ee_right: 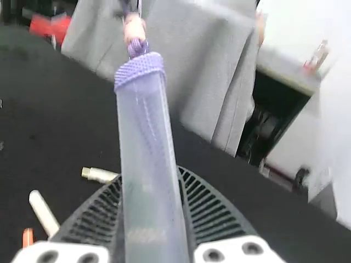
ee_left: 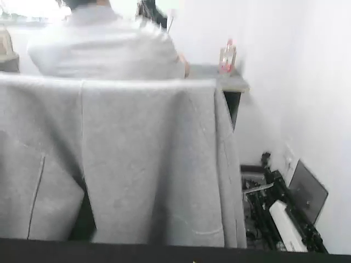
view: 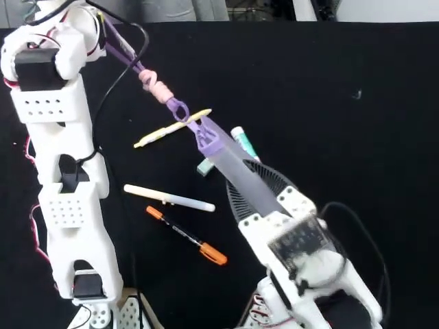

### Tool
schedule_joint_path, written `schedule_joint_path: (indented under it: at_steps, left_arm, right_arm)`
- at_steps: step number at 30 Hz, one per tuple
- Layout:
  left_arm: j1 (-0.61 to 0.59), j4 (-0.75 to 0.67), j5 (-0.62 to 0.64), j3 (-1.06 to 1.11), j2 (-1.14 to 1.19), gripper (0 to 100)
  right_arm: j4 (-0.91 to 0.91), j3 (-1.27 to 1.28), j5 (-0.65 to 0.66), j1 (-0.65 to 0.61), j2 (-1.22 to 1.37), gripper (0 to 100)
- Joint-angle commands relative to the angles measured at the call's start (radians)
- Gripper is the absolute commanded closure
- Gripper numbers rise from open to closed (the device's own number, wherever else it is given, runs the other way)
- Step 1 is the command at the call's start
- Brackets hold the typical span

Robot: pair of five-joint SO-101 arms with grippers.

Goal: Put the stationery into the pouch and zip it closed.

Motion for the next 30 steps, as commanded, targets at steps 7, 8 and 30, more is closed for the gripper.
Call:
schedule_joint_path:
  at_steps: [7,8,30]
  left_arm:
    - [-0.090,-0.043,0.015,0.038,0.169,97]
    - [-0.090,-0.043,0.014,0.038,0.187,97]
    - [-0.232,-0.089,0.017,0.025,0.413,97]
  right_arm:
    - [-0.014,-0.153,0.005,-0.078,-0.134,98.8]
    - [-0.014,-0.173,0.005,-0.078,-0.134,98.8]
    - [0.034,-0.407,-0.025,-0.080,-0.134,98.8]
